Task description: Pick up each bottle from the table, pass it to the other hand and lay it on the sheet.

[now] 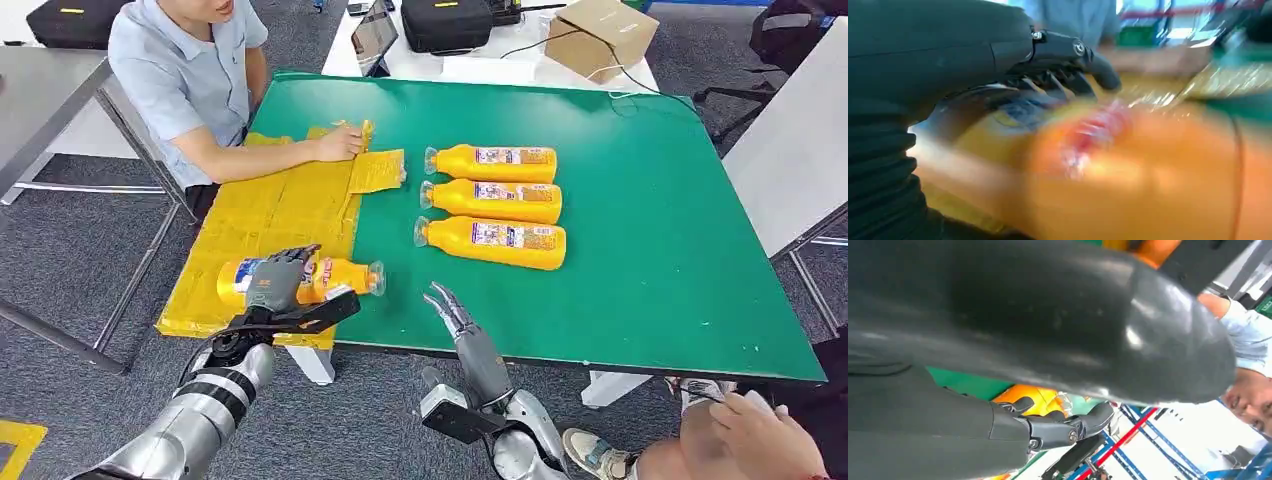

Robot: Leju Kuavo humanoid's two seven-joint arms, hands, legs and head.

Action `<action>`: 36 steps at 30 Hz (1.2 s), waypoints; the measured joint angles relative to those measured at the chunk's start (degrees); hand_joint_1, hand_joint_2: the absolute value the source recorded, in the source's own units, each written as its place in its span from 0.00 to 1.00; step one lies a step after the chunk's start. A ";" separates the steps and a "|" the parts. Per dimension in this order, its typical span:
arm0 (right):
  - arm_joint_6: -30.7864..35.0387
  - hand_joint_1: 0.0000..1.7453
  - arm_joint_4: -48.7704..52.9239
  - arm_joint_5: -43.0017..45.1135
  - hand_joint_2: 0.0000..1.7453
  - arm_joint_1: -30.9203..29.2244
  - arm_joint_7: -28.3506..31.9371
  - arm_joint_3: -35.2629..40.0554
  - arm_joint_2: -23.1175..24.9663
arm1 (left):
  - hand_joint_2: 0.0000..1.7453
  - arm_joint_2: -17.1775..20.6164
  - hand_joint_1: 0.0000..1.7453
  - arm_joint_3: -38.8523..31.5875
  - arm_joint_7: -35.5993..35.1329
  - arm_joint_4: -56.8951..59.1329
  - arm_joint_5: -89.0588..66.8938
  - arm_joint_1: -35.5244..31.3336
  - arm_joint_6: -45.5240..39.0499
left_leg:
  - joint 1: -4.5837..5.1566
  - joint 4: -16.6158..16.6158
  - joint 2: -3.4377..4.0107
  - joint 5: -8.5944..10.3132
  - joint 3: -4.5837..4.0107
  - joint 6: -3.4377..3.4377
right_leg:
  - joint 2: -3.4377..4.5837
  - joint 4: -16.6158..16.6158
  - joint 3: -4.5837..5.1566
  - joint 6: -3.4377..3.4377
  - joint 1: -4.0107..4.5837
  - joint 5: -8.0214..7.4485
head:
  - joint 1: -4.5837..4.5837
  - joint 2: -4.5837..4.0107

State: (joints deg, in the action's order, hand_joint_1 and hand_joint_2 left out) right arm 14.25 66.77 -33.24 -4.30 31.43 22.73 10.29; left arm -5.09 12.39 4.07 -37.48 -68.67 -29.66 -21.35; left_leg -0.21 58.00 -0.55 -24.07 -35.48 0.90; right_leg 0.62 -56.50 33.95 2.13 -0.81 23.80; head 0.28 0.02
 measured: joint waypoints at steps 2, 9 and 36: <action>0.24 0.00 -0.63 0.00 0.00 -0.30 0.22 0.00 0.00 | 1.00 -0.28 0.00 -0.48 1.75 0.54 2.54 -0.38 3.63 | -0.01 0.00 -0.11 0.01 0.00 0.00 | -0.06 0.00 -0.05 0.00 0.00 0.01 | 0.00 0.00; 0.57 0.00 -2.51 0.04 0.00 -1.41 0.79 -0.02 0.00 | 1.00 -0.87 0.00 -2.21 7.15 0.59 10.10 -1.88 14.05 | 0.00 -0.01 -0.34 0.02 0.13 0.02 | -0.26 0.02 -0.28 0.00 -0.04 0.03 | 0.00 0.00; 8.28 0.00 -5.18 -1.11 0.00 -1.37 1.36 -0.18 -1.48 | 1.00 -6.95 0.00 -3.85 26.69 -37.54 63.02 12.33 7.73 | 0.01 0.00 -0.32 0.05 -0.12 0.07 | -0.24 0.02 0.02 0.03 -0.06 0.01 | 0.00 0.00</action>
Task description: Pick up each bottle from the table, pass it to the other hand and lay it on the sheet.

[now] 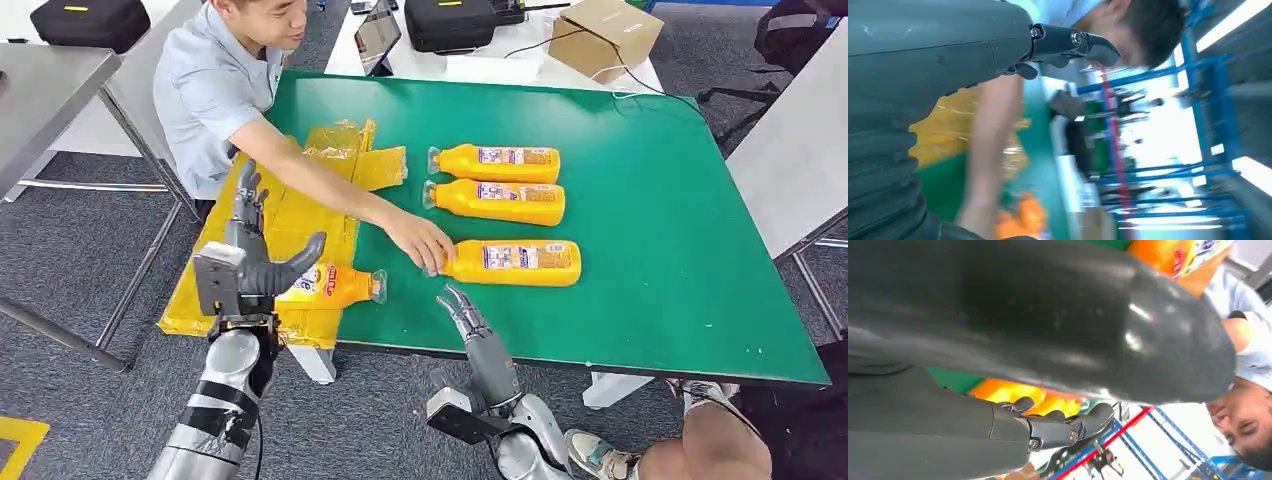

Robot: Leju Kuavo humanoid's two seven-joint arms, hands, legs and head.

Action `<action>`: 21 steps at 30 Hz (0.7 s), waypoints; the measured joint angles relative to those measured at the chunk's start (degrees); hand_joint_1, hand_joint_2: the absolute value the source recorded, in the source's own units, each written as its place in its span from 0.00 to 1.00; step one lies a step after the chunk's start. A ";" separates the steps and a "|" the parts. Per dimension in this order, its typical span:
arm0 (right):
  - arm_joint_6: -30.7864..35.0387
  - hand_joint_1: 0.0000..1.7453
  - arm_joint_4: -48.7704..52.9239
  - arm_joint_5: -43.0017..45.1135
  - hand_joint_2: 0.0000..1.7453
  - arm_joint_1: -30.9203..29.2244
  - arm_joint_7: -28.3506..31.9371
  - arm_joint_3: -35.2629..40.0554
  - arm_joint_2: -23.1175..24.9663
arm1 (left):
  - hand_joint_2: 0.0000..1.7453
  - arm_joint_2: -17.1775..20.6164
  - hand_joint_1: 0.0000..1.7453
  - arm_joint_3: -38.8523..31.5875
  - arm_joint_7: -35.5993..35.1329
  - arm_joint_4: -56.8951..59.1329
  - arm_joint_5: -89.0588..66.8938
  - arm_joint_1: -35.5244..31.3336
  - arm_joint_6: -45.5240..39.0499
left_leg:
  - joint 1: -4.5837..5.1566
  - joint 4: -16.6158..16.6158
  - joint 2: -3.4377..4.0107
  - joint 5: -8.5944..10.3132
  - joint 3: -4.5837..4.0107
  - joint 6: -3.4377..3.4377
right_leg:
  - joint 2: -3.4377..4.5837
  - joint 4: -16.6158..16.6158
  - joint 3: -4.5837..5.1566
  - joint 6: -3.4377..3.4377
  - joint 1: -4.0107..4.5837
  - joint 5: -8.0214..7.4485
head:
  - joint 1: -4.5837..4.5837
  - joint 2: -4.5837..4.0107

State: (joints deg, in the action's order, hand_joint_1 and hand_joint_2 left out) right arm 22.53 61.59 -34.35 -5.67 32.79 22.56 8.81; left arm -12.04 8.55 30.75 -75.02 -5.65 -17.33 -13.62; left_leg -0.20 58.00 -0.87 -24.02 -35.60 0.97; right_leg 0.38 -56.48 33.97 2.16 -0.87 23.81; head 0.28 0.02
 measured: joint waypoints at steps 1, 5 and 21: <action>0.49 0.00 0.29 -0.93 0.00 -0.01 -0.55 -0.07 -0.31 | 1.00 -0.11 0.00 0.00 0.11 -1.86 1.70 0.69 0.60 | 0.00 0.00 0.00 0.00 0.00 0.00 | 0.00 0.00 0.00 0.00 0.00 0.00 | 0.00 0.00; 2.04 0.00 1.58 -6.15 1.00 -0.68 -4.78 -0.88 -2.04 | 1.00 -0.17 0.00 0.26 0.09 -8.54 5.81 3.05 1.97 | 0.01 0.00 0.00 0.00 0.00 0.01 | 0.00 0.00 -0.01 0.00 -0.02 0.00 | 0.02 0.00; 0.20 0.00 -7.46 -20.62 1.00 -15.39 -19.35 -6.99 -8.70 | 1.00 -0.24 0.00 6.49 -0.63 -18.09 4.56 8.93 0.40 | 0.09 0.03 -0.01 0.03 0.01 0.03 | 0.00 0.00 -0.02 0.11 -0.09 -0.08 | 0.02 0.00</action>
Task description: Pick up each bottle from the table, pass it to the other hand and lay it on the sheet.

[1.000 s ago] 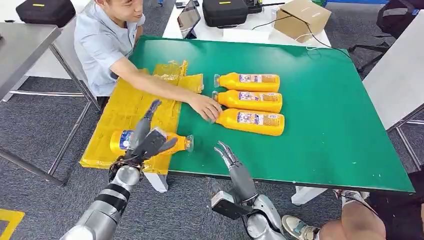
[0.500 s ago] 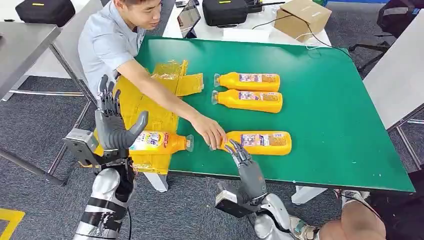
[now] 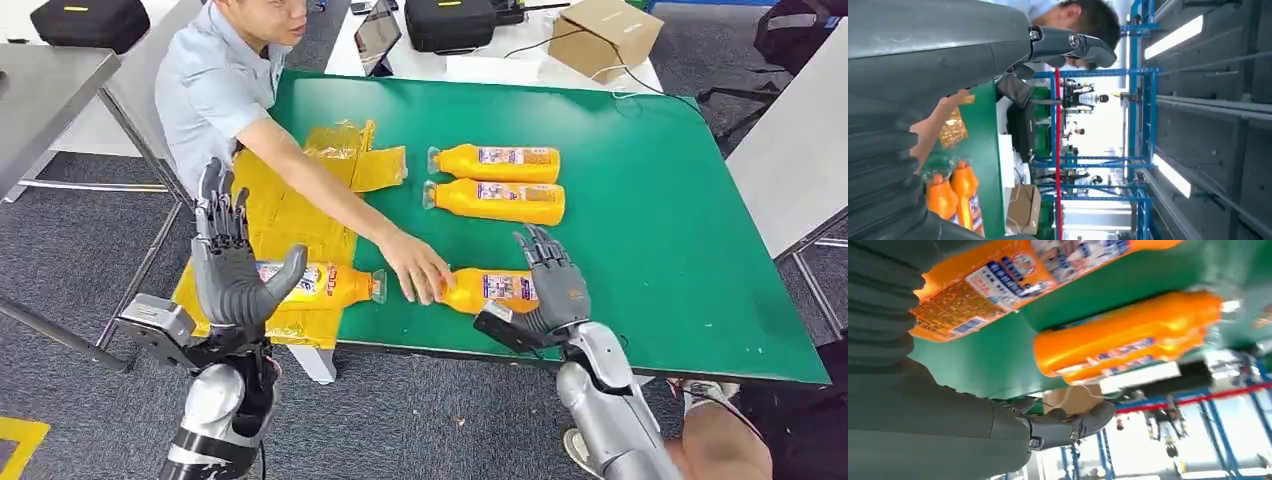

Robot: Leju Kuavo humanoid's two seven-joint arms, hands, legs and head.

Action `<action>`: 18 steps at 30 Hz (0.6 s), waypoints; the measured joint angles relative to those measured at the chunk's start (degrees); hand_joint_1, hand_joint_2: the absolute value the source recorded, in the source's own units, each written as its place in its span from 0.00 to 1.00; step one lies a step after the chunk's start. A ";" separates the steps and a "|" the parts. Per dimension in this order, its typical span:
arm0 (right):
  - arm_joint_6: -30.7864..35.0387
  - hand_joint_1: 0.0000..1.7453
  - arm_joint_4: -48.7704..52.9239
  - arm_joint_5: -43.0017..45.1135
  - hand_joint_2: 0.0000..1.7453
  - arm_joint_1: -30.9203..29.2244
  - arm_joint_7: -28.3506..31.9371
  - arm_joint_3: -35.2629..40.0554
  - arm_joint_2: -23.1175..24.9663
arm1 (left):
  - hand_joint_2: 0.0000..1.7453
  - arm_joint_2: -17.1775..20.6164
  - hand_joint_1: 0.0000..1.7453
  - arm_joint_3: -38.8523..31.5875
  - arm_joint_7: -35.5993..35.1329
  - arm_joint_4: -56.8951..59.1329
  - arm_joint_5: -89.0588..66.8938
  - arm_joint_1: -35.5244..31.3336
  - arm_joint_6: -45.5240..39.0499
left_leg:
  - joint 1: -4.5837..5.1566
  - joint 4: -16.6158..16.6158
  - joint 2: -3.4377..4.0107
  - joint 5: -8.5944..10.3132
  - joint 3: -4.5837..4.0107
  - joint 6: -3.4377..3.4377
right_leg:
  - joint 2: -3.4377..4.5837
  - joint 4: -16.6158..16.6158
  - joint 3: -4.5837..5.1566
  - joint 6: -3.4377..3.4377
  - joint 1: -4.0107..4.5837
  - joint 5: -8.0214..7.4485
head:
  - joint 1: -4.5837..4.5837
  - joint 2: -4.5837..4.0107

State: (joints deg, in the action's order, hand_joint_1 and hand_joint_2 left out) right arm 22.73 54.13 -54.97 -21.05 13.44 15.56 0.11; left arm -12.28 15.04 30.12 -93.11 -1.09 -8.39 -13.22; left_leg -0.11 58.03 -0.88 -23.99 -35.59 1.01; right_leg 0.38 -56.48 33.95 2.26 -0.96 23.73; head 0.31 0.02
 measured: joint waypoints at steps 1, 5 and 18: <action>-0.65 0.00 -1.33 -0.37 1.00 -0.82 -0.56 -0.13 -0.09 | 1.00 0.00 0.00 0.20 -0.28 0.00 0.00 0.02 -0.04 | 0.00 0.00 0.00 0.00 0.00 0.00 | 0.00 0.00 0.01 0.00 0.00 0.00 | -0.02 0.00; -3.28 0.00 -5.97 -1.03 1.00 -3.12 -2.03 -0.13 -0.20 | 1.00 0.02 0.00 0.46 -1.75 0.00 0.68 0.07 0.61 | -0.01 0.00 0.00 0.00 0.00 0.00 | 0.00 0.00 0.01 0.00 0.00 0.00 | -0.02 0.00; -10.95 0.00 -9.92 0.33 1.00 -3.91 -2.03 0.35 -1.18 | 1.00 0.24 0.00 0.68 -2.71 0.02 0.52 0.08 2.97 | 0.00 0.00 0.00 -0.01 -0.01 0.00 | 0.00 0.01 0.01 0.00 -0.01 0.00 | 0.00 0.00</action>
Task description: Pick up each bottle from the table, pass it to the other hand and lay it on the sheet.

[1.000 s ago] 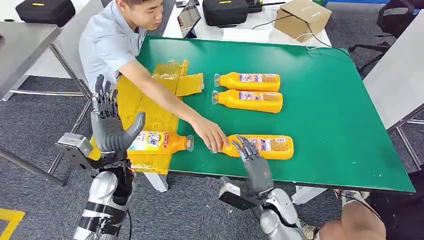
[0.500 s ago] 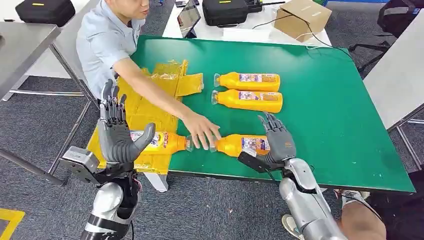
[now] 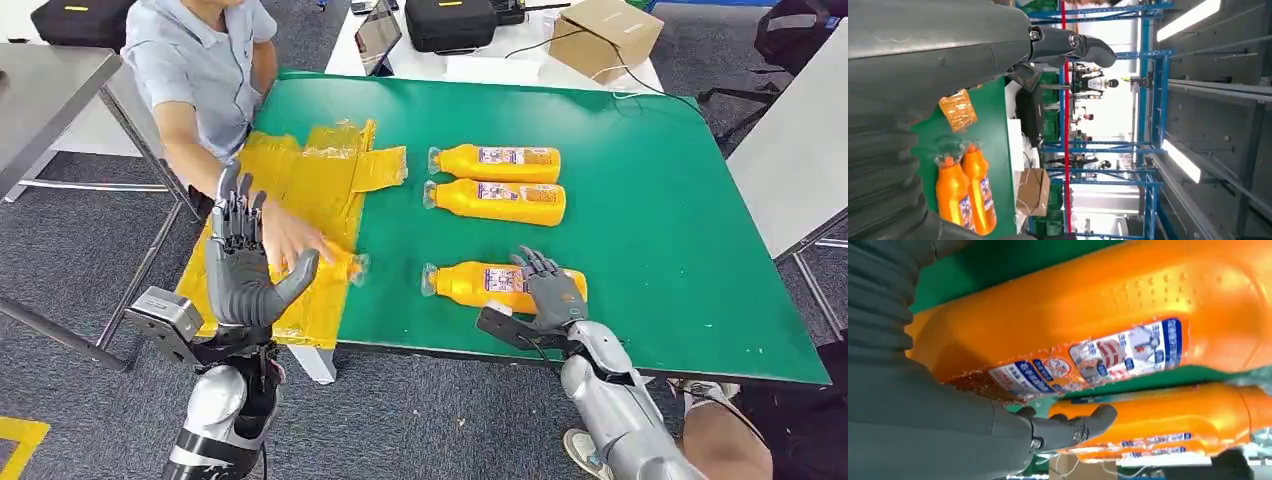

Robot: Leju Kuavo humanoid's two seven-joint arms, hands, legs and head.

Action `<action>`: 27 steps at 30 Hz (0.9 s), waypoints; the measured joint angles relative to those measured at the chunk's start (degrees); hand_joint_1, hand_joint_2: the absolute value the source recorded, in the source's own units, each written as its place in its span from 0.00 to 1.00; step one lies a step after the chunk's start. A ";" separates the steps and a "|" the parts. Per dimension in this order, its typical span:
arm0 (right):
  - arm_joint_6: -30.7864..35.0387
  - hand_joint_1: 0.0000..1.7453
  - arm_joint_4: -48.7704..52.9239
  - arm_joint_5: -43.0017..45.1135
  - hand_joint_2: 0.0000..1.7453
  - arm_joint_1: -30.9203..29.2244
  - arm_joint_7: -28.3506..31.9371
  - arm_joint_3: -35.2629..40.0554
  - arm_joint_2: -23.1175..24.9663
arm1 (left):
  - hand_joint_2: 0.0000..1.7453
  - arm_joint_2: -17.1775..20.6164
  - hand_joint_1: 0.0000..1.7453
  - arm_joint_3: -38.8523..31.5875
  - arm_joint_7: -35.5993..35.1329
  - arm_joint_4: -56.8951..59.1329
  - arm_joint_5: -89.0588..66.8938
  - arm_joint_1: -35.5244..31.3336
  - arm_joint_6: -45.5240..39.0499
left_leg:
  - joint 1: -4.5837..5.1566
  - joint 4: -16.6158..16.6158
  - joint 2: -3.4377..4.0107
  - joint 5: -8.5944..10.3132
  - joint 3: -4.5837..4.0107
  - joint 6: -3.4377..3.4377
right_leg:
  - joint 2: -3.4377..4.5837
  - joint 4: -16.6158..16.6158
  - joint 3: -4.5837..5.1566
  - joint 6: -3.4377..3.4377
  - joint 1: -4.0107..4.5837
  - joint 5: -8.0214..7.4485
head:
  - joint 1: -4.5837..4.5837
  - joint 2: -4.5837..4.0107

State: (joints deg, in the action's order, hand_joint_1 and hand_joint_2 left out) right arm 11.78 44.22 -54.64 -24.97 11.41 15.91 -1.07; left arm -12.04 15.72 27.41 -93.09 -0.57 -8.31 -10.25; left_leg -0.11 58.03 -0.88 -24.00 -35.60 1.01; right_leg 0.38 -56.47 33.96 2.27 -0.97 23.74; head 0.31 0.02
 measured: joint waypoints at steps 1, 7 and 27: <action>-0.31 0.00 0.00 -0.13 1.00 -0.07 -0.15 0.09 -0.22 | 1.00 0.02 0.00 0.02 0.00 0.00 0.00 0.01 0.00 | 0.00 0.00 0.00 0.00 0.00 0.00 | 0.00 0.00 0.00 0.00 0.00 0.00 | -0.02 0.00; -0.33 0.00 0.00 -6.83 1.00 -1.13 -6.72 2.38 -1.79 | 1.00 0.24 0.00 0.00 -0.09 -0.02 -0.02 0.13 0.02 | 0.00 0.00 0.00 0.01 0.04 0.01 | 0.00 0.00 -0.05 0.00 0.00 0.00 | 0.00 0.00; -8.94 1.00 -5.75 0.29 1.00 -5.73 -0.69 6.51 -3.52 | 1.00 0.46 0.00 -0.72 1.36 0.50 -3.85 -0.55 -3.48 | 0.00 0.00 0.13 0.02 0.32 0.05 | 0.04 0.03 -0.22 0.00 0.00 -0.02 | -0.02 0.00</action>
State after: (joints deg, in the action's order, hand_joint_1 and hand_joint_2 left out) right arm 2.84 38.47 -54.35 -30.70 10.72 22.42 -4.59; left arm -11.58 14.99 28.76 -92.58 -4.42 -8.86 -13.73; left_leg -0.11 58.03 -0.76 -23.98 -35.28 1.06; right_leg 0.42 -56.44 33.74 2.27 -0.97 23.72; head 0.28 0.02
